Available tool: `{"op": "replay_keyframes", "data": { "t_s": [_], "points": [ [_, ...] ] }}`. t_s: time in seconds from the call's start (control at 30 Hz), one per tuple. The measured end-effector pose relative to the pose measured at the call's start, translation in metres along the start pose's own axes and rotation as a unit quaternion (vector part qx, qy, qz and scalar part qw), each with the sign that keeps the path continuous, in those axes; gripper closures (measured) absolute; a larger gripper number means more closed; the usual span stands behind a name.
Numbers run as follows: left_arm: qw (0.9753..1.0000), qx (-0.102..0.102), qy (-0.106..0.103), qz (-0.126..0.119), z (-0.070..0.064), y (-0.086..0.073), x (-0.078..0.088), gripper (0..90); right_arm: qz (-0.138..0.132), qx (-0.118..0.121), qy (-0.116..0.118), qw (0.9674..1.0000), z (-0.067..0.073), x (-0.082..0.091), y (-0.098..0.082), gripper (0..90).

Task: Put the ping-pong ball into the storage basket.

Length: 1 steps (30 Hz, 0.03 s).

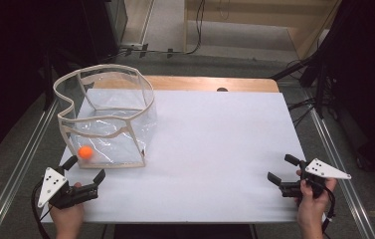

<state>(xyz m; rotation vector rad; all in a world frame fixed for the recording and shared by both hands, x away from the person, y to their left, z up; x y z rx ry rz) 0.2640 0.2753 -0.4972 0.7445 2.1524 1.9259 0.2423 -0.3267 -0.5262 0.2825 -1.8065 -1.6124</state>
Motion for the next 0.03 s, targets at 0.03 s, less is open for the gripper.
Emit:
{"op": "replay_keyframes", "data": {
  "t_s": [0.03],
  "points": [
    [1.0, -0.001, 0.0, 0.0, 0.0001, 0.0, -0.0003, 0.1, -0.002, -0.001, 0.0, 1.0, 0.0001, -0.0001, 0.0002, 0.0]
  ]
}}
Point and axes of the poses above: each handheld gripper's, and its own axes: x roughly backward along the jaws, y roughly out of its top, z roughly to its left, the point moved 5 cm from there along -x, roughly forward along the jaws, and after that the axes turned 10 degrees about x, right-handed, at the moved point
